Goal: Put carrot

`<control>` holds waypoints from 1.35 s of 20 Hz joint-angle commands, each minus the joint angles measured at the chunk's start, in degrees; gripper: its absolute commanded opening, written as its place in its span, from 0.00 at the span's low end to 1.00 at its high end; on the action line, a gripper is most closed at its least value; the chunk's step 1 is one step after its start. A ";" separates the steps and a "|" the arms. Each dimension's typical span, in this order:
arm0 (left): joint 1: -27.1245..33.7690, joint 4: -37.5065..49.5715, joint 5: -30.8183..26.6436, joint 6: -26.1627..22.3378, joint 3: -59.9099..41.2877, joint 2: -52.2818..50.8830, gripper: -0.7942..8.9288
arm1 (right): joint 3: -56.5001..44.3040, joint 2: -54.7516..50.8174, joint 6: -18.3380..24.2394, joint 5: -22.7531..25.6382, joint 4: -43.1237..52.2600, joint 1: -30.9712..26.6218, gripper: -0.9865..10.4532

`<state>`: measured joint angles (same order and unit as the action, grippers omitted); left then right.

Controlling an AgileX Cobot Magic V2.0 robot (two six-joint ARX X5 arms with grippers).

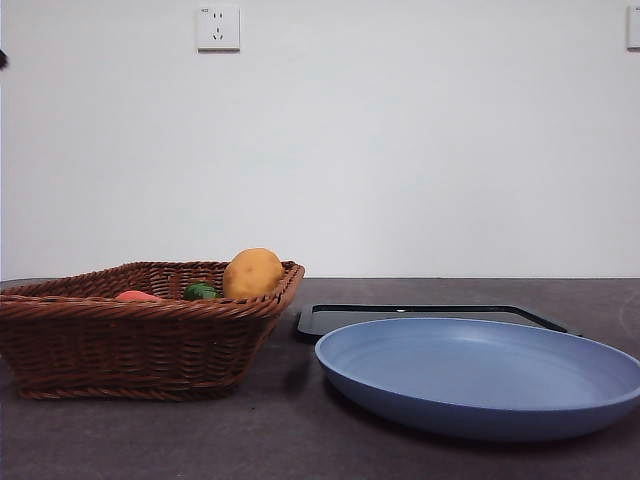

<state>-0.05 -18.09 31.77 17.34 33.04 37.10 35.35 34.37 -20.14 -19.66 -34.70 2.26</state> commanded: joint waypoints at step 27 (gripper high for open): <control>-9.05 -16.15 2.82 -11.30 14.49 18.01 0.37 | 7.19 49.66 9.01 -6.10 3.43 4.66 0.17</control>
<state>-8.80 -34.87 34.28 5.21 46.68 54.85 41.85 83.18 -10.74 -25.54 -31.62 6.74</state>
